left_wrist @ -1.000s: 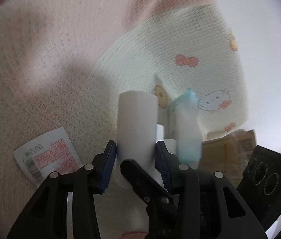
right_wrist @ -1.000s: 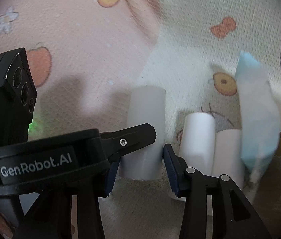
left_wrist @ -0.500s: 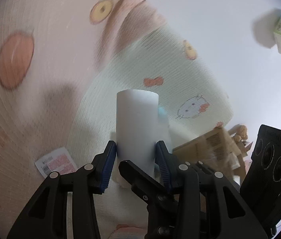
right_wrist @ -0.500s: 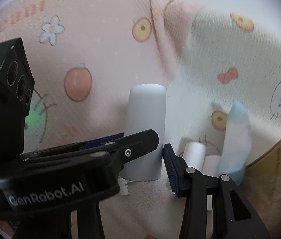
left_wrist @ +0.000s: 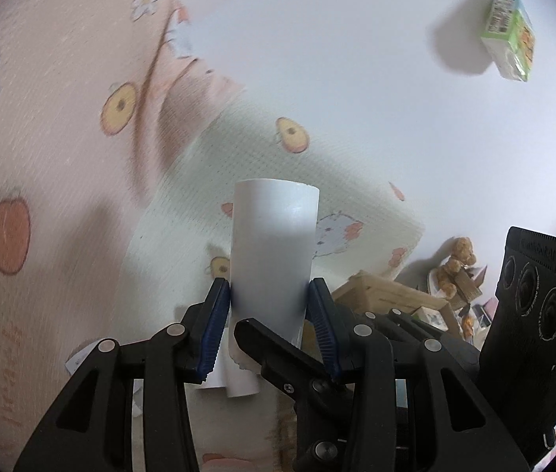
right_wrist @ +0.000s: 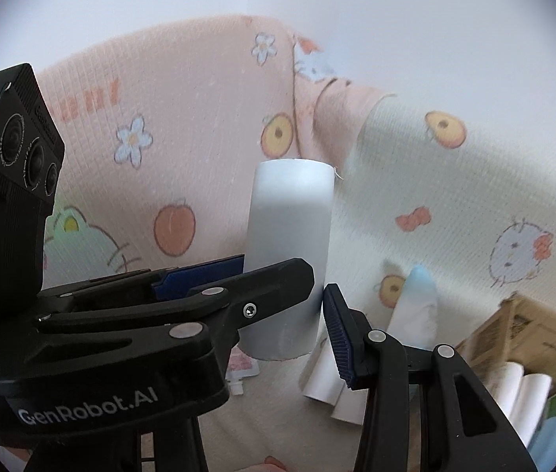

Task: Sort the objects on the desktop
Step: 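Lift the white paper roll with the right tool and carry it to the cardboard box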

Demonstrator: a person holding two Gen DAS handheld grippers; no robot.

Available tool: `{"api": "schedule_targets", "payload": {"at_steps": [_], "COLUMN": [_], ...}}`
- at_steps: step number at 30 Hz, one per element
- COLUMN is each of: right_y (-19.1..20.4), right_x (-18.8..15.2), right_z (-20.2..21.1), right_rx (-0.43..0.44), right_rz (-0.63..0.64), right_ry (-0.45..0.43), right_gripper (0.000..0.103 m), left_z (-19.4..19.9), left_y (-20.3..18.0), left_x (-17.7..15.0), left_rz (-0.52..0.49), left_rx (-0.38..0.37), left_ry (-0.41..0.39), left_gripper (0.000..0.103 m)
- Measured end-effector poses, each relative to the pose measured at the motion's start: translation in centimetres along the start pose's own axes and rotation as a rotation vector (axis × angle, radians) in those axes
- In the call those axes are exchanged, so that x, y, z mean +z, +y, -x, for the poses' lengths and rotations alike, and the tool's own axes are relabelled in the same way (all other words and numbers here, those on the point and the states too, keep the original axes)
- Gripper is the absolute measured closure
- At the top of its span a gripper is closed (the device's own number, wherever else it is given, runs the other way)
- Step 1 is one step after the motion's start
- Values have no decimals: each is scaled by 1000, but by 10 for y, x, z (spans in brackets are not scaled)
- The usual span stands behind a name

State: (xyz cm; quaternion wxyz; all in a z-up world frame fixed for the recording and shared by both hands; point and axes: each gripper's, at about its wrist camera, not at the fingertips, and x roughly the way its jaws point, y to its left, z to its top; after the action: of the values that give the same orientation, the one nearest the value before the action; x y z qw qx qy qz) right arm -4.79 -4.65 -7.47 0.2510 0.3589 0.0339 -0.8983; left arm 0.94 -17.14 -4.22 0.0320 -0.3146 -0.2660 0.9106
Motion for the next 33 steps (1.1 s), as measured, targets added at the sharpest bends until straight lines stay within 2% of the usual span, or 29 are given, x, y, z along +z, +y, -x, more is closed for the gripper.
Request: {"api": "schedule_targets", "payload": {"at_steps": [8,21,33], "right_y": [-18,-72,-115], "right_x": [8,-7,-29], "right_z": [35,78,107], "right_rx": [-24,-101,-156], "right_rz": [-32,-103,-183], "right_ry": [-49,-86,-82], "right_gripper": [62,62,61], "left_z": [-7,-48,-75], "left_y": [-52,-145,-193], "left_x": [4,6,-10], "left_rz": [-128,-255,-306], "left_rx": [26,-12,-45], "left_ry": [-3,40,92], "left_gripper": [58,58,58]}}
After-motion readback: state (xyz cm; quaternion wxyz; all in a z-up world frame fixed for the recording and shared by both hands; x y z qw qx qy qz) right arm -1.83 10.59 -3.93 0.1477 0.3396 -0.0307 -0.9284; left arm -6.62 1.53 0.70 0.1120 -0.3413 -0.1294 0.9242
